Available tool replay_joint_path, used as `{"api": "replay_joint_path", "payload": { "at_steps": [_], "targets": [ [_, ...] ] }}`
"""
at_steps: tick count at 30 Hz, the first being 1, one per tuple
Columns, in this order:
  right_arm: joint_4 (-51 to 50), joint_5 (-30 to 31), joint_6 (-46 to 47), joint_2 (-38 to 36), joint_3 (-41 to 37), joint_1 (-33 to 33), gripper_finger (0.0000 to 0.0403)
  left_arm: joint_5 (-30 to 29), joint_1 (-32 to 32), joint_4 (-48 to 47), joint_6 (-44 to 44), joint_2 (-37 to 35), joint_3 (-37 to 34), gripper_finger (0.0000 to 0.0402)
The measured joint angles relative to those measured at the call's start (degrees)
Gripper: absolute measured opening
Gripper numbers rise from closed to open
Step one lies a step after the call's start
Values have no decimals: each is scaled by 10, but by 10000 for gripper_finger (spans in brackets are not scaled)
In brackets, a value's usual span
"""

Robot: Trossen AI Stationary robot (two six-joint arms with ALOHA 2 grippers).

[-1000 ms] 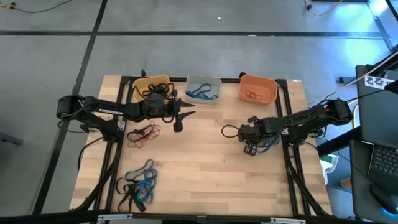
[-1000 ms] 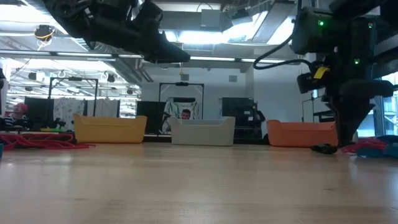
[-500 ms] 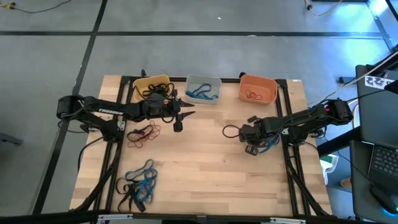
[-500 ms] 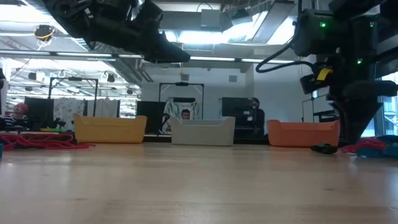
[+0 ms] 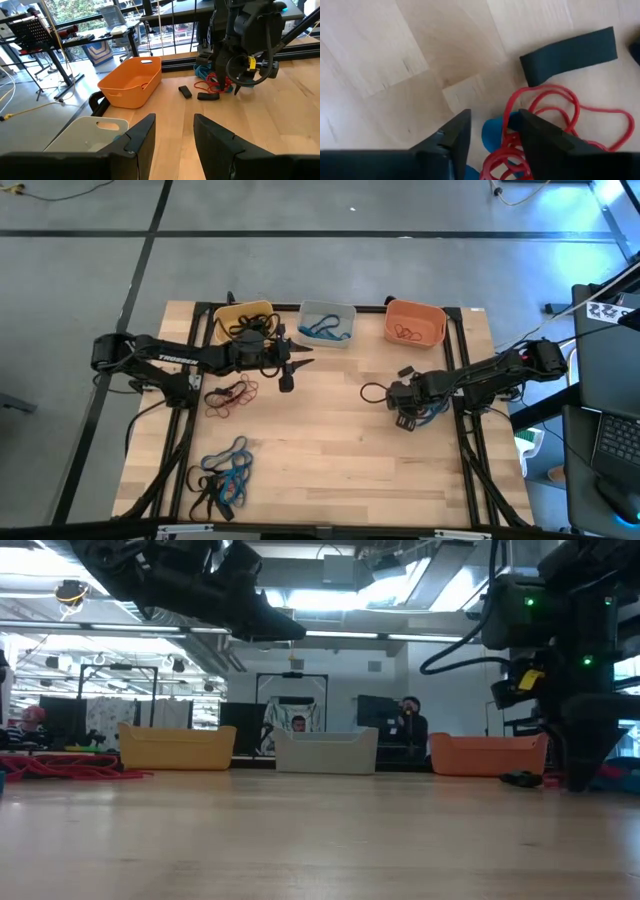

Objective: Sort rubber bands into baskets
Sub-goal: Put the red rubber band into the orange bin

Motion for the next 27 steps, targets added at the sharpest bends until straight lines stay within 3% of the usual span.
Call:
{"api": "replay_joint_path", "payload": {
  "at_steps": [9, 13, 22, 27],
  "targets": [
    [8, 0, -26, 0, 9, 0, 39, 0, 0, 0, 0, 0, 0, 130],
    [-12, 0, -31, 0, 36, 0, 8, 0, 0, 0, 0, 0, 0, 130],
    [-32, 4, -25, -1, 60, 0, 31, 0, 0, -1, 0, 0, 0, 130],
    [-33, 4, -12, -1, 60, 0, 69, 0, 0, -4, 0, 0, 0, 130]
  ]
}}
